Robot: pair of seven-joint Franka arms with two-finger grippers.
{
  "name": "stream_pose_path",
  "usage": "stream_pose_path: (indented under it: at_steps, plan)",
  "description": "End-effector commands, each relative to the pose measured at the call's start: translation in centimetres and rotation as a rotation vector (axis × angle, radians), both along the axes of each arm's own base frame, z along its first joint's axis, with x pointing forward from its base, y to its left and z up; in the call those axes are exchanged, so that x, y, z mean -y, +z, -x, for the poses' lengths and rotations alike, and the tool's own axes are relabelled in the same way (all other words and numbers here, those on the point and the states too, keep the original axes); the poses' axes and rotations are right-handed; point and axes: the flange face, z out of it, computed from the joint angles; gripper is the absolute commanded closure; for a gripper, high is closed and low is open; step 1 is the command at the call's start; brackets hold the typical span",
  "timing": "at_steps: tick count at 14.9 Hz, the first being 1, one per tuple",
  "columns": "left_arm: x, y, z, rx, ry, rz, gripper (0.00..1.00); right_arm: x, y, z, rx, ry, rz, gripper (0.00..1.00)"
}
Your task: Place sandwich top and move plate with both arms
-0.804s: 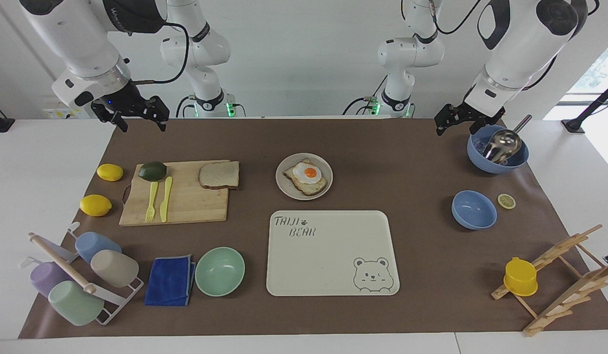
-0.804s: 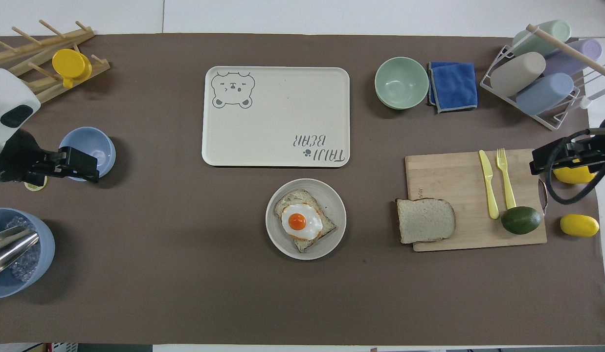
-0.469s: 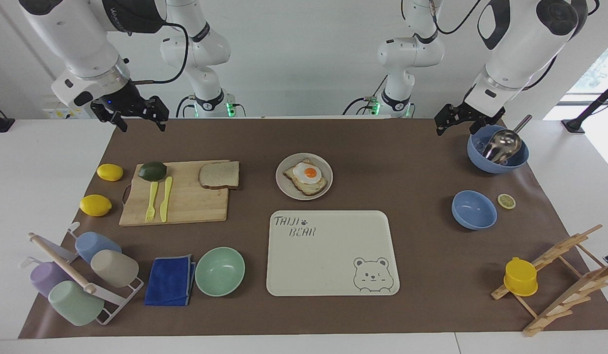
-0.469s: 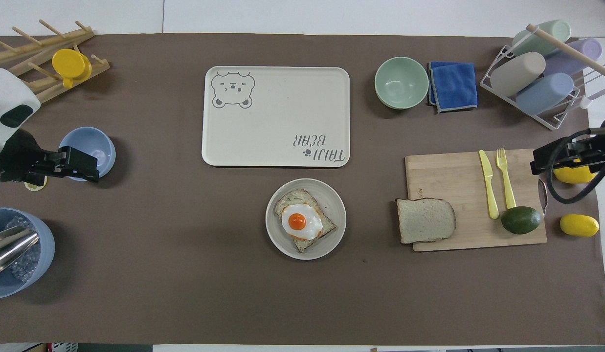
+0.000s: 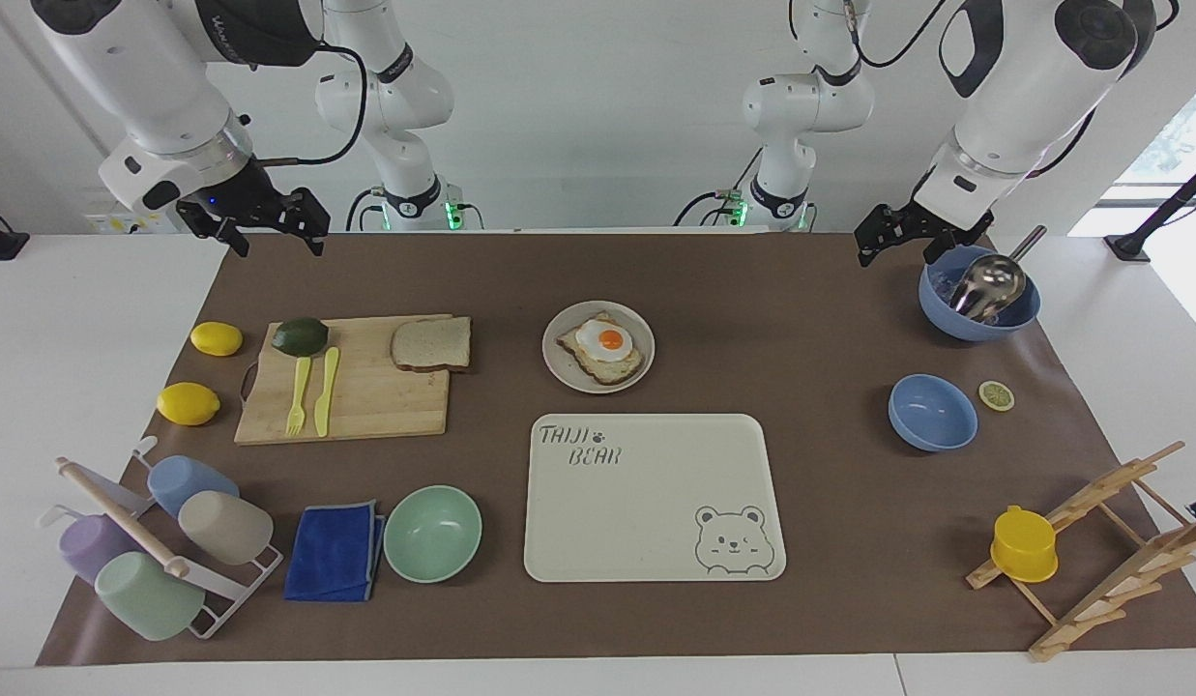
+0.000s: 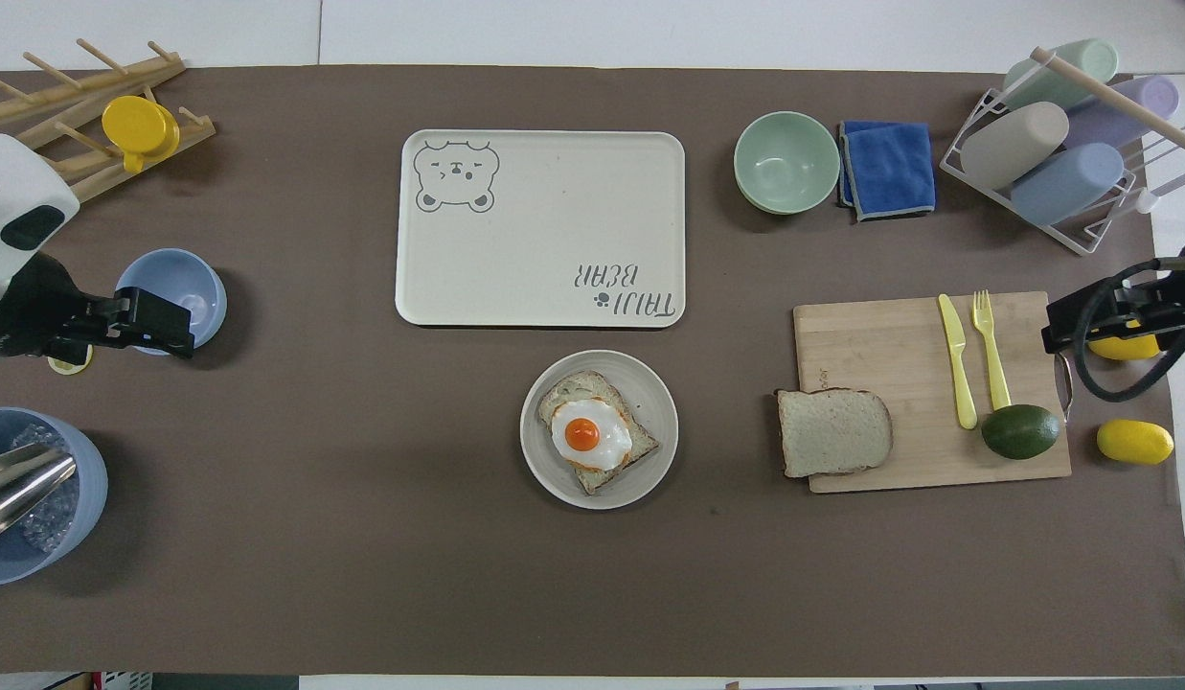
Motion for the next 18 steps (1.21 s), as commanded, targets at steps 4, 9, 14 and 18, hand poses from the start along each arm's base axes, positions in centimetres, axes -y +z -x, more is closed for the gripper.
stream_pose_path:
  at_steps: [4, 9, 14, 18]
  plan:
    - [-0.3, 0.1, 0.6, 0.008, 0.004, 0.014, 0.0, -7.1, -2.4, 0.4, 0.038, 0.137, -0.013, 0.0]
    - [-0.3, 0.1, 0.6, 0.008, 0.004, 0.014, 0.0, -20.0, -12.2, -1.0, 0.008, 0.082, 0.142, 0.0]
    - [0.2, 0.1, 0.7, 0.007, -0.003, 0.013, 0.0, -21.6, -22.2, 1.7, -0.012, 0.049, 0.268, 0.0]
    - [-0.3, 0.1, 0.7, 0.0, 0.005, 0.013, 0.0, -24.5, -27.0, 2.8, -0.049, 0.031, 0.356, 0.0]
